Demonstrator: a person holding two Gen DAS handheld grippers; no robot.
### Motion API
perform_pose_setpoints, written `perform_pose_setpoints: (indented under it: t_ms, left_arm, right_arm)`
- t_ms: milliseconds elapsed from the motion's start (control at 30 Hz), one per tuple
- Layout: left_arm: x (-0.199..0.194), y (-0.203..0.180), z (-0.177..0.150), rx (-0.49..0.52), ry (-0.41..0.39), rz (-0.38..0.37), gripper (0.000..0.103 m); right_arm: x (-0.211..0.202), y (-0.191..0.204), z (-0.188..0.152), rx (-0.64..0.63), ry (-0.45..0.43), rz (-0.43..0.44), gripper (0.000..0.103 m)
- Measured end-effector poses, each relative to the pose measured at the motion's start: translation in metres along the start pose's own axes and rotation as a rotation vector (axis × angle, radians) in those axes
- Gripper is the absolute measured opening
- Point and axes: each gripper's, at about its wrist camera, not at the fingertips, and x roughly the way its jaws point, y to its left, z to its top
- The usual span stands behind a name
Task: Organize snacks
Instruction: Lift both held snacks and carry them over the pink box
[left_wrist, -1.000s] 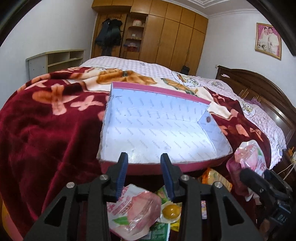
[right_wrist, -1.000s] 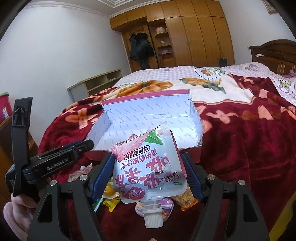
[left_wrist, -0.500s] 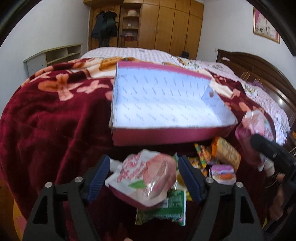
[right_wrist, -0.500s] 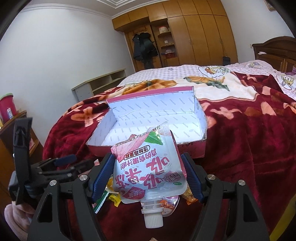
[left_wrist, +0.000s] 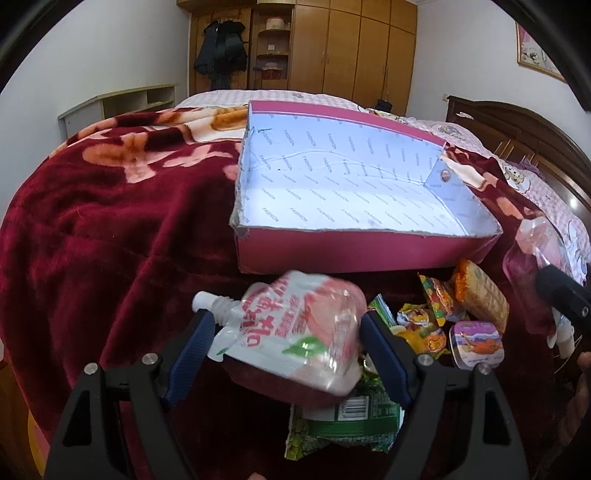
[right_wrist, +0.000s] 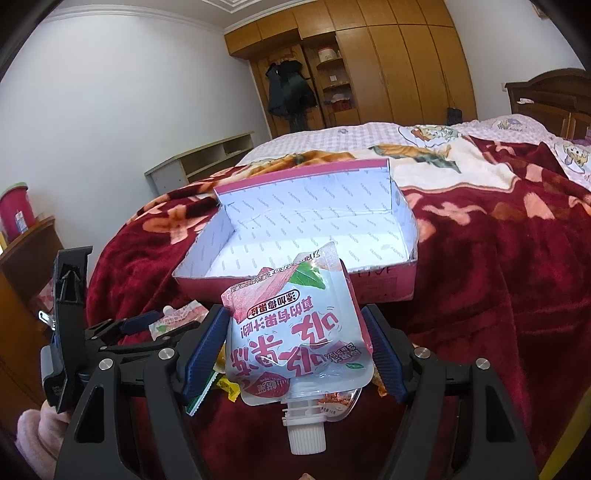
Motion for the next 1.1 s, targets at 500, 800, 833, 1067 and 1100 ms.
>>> perform_pose_setpoints:
  t_ms: [500, 800, 833, 1067, 1100]
  left_arm:
    - [0.017, 0.014, 0.009, -0.089, -0.021, -0.033, 0.085]
    - [0.021, 0.012, 0.007, -0.061, -0.039, 0.009, 0.074]
    - [0.02, 0.013, 0.006, -0.062, -0.044, 0.007, 0.073]
    - [0.002, 0.013, 0.002, -0.06, -0.072, -0.003, 0.058]
    - [-0.001, 0.014, 0.001, -0.066, -0.073, -0.005, 0.058]
  right_arm:
    - [0.017, -0.005, -0.005, 0.017, 0.028, 0.008, 0.075]
    - [0.024, -0.011, -0.007, 0.031, 0.043, 0.004, 0.075]
    - [0.024, -0.012, -0.008, 0.034, 0.042, 0.004, 0.075]
    - [0.021, -0.009, -0.013, 0.039, 0.044, 0.007, 0.075]
    - [0.02, -0.008, -0.013, 0.038, 0.042, 0.007, 0.075]
